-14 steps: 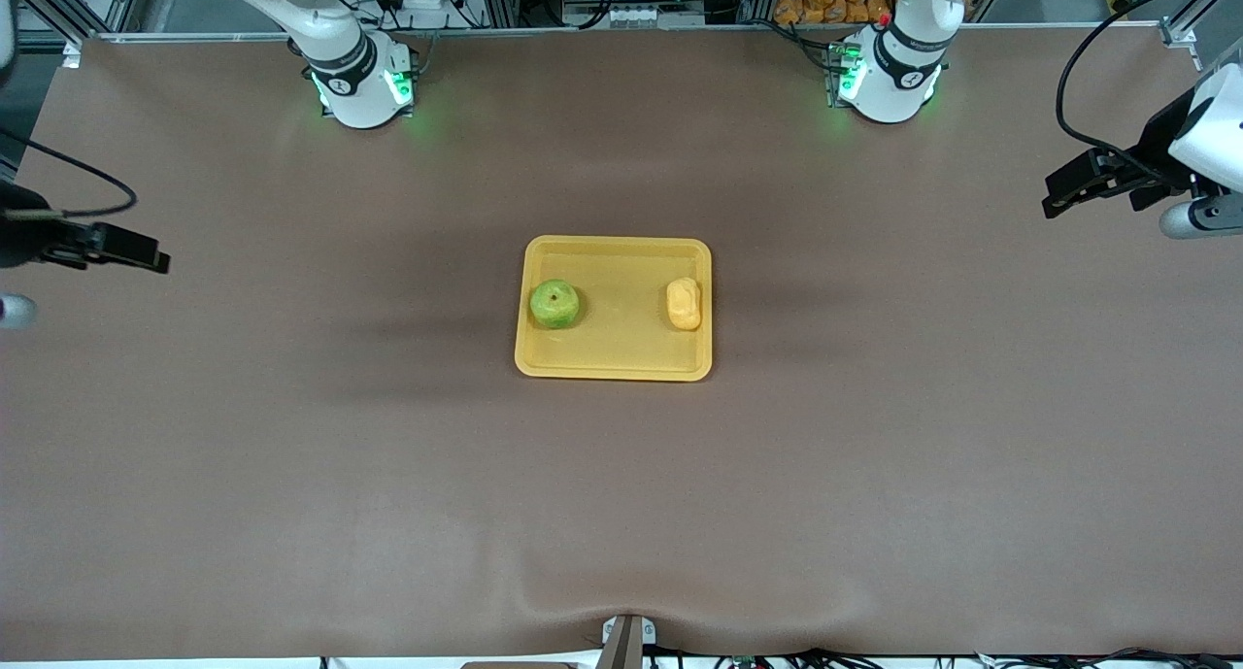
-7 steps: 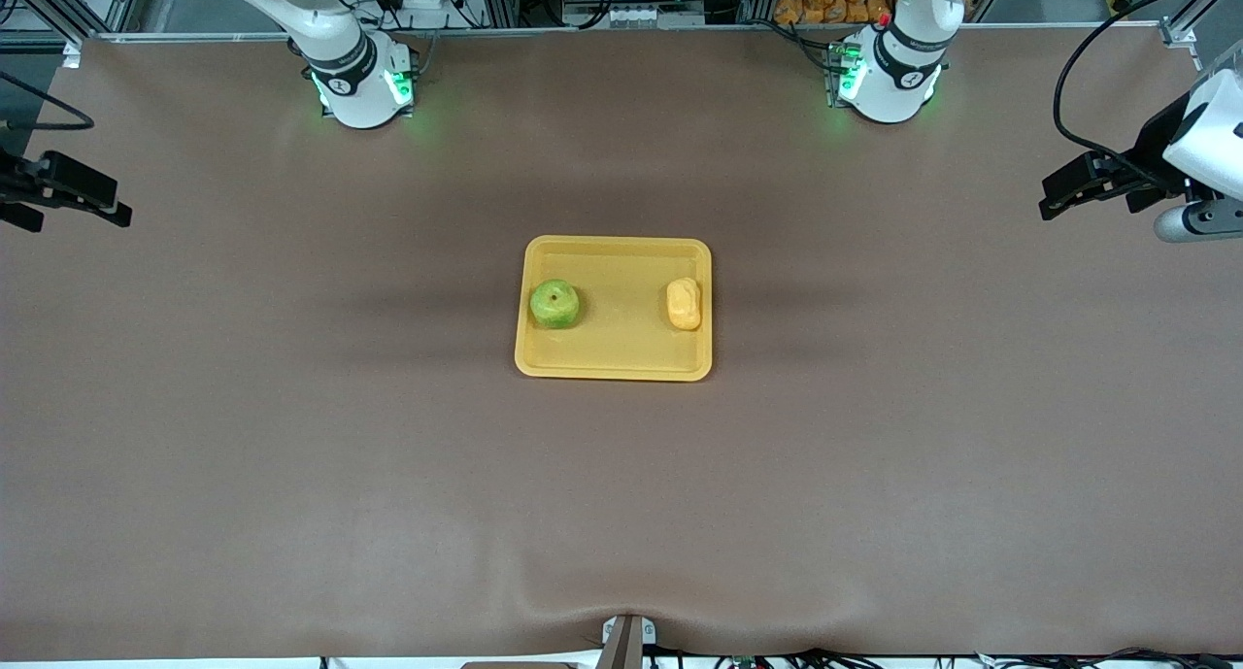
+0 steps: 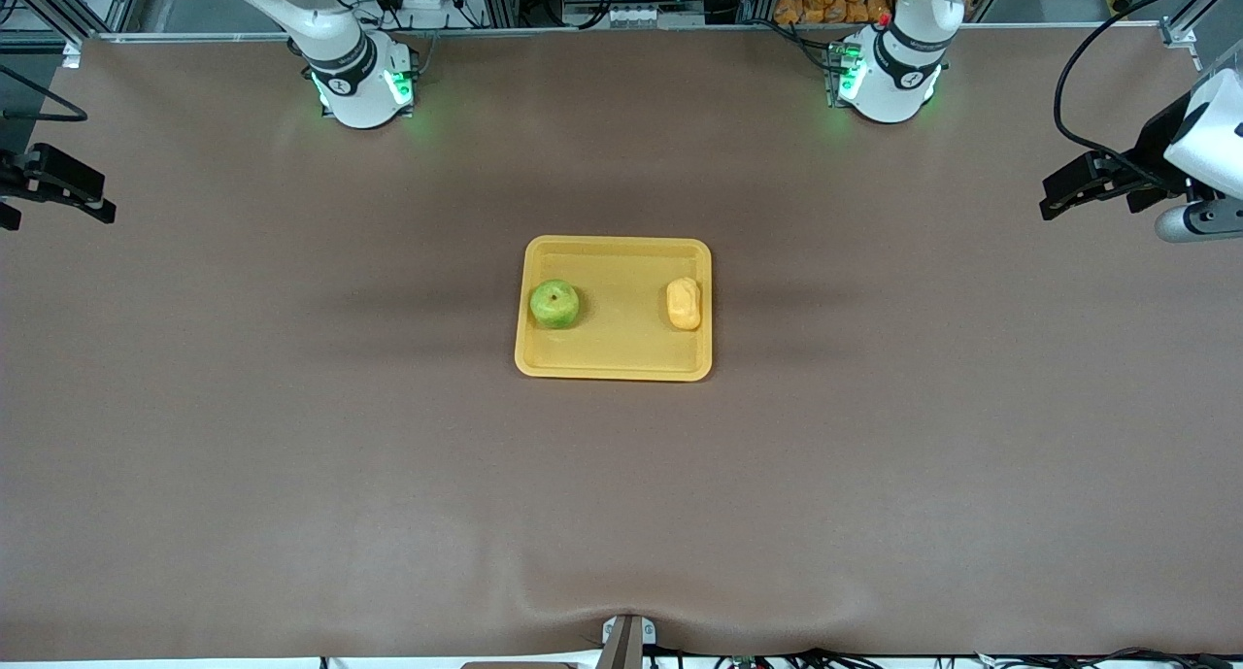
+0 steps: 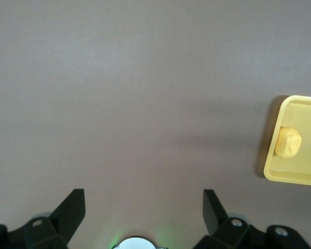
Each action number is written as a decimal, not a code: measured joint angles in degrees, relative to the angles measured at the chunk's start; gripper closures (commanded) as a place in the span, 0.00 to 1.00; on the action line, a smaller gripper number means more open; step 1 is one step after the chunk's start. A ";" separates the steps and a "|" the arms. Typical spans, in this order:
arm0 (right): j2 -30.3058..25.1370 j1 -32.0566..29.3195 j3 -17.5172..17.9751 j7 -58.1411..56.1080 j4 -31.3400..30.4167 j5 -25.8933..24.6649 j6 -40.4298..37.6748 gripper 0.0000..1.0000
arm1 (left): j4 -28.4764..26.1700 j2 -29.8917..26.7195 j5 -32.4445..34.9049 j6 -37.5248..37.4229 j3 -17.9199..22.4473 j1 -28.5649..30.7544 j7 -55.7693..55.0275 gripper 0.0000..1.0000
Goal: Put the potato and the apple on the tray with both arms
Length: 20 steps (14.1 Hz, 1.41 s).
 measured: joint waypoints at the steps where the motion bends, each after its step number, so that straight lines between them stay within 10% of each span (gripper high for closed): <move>1: 0.00 -0.23 -0.04 0.00 -0.08 0.00 0.00 0.00 | 0.15 0.00 0.00 0.00 0.02 0.02 0.00 0.00; 20: -6.91 -0.52 1.08 -0.50 -9.70 0.00 3.95 0.00 | 0.93 -0.03 0.00 -1.07 0.12 0.09 -0.57 0.00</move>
